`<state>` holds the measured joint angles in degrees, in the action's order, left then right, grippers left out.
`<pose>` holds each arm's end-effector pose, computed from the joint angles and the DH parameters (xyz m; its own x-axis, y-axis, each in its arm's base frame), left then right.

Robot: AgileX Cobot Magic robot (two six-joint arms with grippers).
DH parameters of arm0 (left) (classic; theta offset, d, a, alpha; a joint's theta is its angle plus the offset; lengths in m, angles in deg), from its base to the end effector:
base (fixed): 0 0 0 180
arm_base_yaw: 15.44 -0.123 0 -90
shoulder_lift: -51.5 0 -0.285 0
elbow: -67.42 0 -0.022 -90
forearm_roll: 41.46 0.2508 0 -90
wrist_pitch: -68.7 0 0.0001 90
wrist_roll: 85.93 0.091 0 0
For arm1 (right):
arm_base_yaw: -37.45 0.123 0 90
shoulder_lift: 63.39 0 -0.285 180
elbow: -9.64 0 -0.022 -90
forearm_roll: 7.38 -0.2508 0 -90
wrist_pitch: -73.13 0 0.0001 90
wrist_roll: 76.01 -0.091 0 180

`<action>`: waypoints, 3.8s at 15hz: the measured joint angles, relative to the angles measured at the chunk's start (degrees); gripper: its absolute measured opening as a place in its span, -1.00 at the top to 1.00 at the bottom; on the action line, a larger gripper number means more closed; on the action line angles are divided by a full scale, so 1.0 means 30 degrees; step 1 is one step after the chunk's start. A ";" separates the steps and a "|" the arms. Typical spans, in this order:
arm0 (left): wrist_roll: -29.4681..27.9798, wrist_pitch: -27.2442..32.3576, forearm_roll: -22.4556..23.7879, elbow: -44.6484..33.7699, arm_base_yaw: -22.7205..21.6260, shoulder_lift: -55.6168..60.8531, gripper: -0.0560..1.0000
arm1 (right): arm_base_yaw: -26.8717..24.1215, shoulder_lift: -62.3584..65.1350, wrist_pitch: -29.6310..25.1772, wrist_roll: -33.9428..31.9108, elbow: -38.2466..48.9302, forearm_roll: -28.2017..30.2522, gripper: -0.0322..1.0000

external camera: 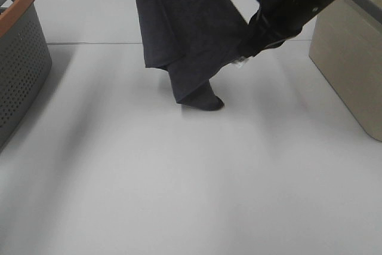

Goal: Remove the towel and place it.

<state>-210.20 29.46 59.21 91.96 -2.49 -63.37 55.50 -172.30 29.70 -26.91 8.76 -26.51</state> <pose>0.4174 -0.1539 0.3911 -0.4139 -0.1876 -0.8908 0.6713 0.5980 -0.4379 0.3570 0.1379 0.2592 -0.4391 -0.7303 -0.5234 -0.8067 0.5769 -0.1283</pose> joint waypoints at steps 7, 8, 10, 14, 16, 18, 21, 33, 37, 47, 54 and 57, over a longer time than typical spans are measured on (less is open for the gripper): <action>-0.1967 0.4947 -0.0076 -0.2330 -0.0038 -0.0057 0.89 | -0.0306 -0.0363 -0.1948 -0.0879 -0.8270 0.6646 0.90; -0.2044 0.5214 -0.0076 -0.2578 -0.0038 -0.0057 0.89 | -0.0420 -0.0573 -0.1910 -0.0879 -0.8766 0.6780 0.90; -0.2005 0.6608 -0.0095 -0.2827 -0.0038 -0.0057 0.89 | -0.0859 -0.1757 -0.1604 -0.1280 -1.0428 0.7028 0.90; -0.1757 0.8976 -0.0726 -0.1814 -0.0038 -0.2024 0.89 | -0.1585 -0.5023 0.0821 -0.1853 -1.3369 0.6971 0.90; -0.1280 0.9416 -0.0821 -0.0229 -0.0038 -0.3323 0.89 | -0.1642 -0.5768 0.2387 -0.1853 -1.3636 0.6971 0.90; 0.0000 0.9549 -0.0879 0.2292 -0.0038 -0.4832 0.89 | -0.1642 -0.6360 0.4813 -0.1853 -1.3636 0.6990 0.90; 0.1910 0.9549 -0.0898 0.4030 -0.0038 -0.5519 0.89 | -0.1642 -0.6436 0.7086 -0.1910 -1.3694 0.6990 0.90; 0.5730 1.0027 -0.3132 -0.8613 0.1833 -0.2292 0.89 | -0.0936 -0.2235 0.6398 0.2712 0.0898 0.2139 0.90; 0.5730 0.9855 -0.4240 -1.3159 0.1872 -0.1261 0.89 | -0.0840 -0.2005 0.5443 0.3839 0.3419 0.0783 0.90; 0.5730 0.7315 -0.4641 -1.6444 0.1891 -0.1241 0.89 | -0.0840 -0.3342 0.6742 0.8785 0.7028 -0.3342 0.90; 0.4641 0.6761 -0.1604 -1.6444 0.1891 -0.1241 0.73 | -0.0840 -0.3380 0.7162 0.8785 0.7086 0.0764 0.89; 0.4354 0.6417 -0.1471 -1.6444 0.1891 -0.1241 -0.14 | -0.0840 -0.3380 0.6875 0.8785 0.7086 0.0649 0.00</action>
<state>-197.14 48.71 54.80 42.63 3.18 -67.09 52.97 -182.44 50.32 -0.56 30.02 -24.56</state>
